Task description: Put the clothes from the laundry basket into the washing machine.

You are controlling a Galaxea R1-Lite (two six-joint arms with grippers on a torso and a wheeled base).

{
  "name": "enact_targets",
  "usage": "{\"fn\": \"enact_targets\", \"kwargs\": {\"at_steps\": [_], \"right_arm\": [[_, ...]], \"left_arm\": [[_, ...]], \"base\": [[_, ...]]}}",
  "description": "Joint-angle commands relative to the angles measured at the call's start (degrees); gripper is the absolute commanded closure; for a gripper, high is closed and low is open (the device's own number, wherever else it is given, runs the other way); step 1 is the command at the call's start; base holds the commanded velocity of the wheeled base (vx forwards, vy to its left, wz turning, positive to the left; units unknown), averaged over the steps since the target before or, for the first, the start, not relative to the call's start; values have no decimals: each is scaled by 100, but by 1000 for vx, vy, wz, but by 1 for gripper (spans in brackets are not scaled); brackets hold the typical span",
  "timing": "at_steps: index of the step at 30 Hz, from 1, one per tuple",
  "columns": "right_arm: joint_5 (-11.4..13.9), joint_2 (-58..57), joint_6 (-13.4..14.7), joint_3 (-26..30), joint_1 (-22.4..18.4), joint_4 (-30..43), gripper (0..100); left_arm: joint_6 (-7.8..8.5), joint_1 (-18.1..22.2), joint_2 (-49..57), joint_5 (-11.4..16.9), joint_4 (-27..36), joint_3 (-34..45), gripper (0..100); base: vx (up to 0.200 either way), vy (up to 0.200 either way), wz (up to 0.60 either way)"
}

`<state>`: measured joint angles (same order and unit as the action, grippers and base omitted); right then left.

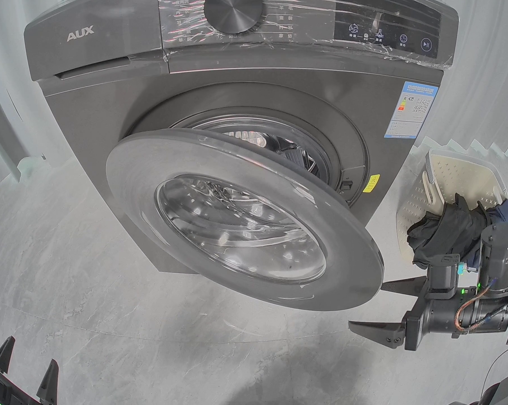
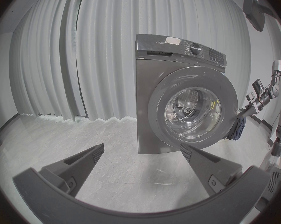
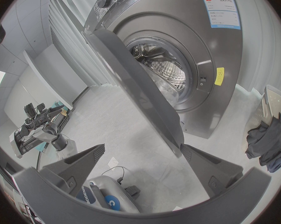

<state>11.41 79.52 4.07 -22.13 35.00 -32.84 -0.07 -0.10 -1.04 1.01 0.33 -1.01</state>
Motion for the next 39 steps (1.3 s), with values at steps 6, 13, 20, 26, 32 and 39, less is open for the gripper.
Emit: {"fn": "enact_targets", "kwargs": {"at_steps": [6,13,20,26,32,39], "right_arm": [[-42,-490,-486,762,-1434,76,0],[-34,81,-882,323,-2278,23,0],[-95,723,-539,-284,-1935,-64,0],[-482,890,67,-486,-1329,-319,0],[-482,864,226,-354,-863,-284,0],[-455,363,208,112,-397,-275,0]], "left_arm": [[7,1,95,-5,2,92,0],[7,1,95,-5,2,92,0],[7,1,95,-5,2,92,0],[7,1,95,-5,2,92,0],[-1,1,95,-5,2,92,0],[7,1,95,-5,2,92,0]], "base": [[0,0,0],[0,0,0],[0,0,0],[0,0,0],[0,0,0],[0,0,0]]}}
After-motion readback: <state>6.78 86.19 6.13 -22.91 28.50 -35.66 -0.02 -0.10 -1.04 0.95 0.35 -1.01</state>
